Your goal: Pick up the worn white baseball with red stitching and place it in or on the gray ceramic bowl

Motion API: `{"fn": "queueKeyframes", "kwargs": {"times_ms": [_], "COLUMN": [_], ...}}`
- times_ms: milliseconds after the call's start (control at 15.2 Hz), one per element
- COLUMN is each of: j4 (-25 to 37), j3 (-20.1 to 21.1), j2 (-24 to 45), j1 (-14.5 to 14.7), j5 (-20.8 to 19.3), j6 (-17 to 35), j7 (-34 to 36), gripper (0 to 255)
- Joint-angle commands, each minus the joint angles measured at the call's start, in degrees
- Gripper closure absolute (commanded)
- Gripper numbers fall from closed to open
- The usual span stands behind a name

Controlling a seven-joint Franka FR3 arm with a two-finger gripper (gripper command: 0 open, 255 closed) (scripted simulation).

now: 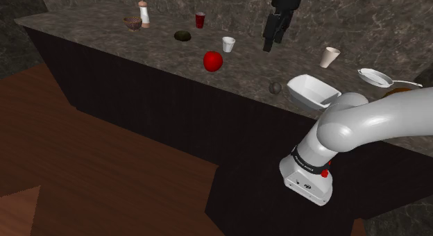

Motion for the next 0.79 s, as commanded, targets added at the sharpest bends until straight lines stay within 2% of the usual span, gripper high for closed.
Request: {"fn": "queueKeyframes", "kwargs": {"times_ms": [0, 726], "j4": [0.0, -17.52], "j3": [0.0, -9.0], "j2": [0.0, -3.24], "j1": [0.0, -5.04], "j5": [0.0, -8.9], "j6": [0.0, 17.9], "j7": [0.0, -7.62], "gripper": [0, 0]}}
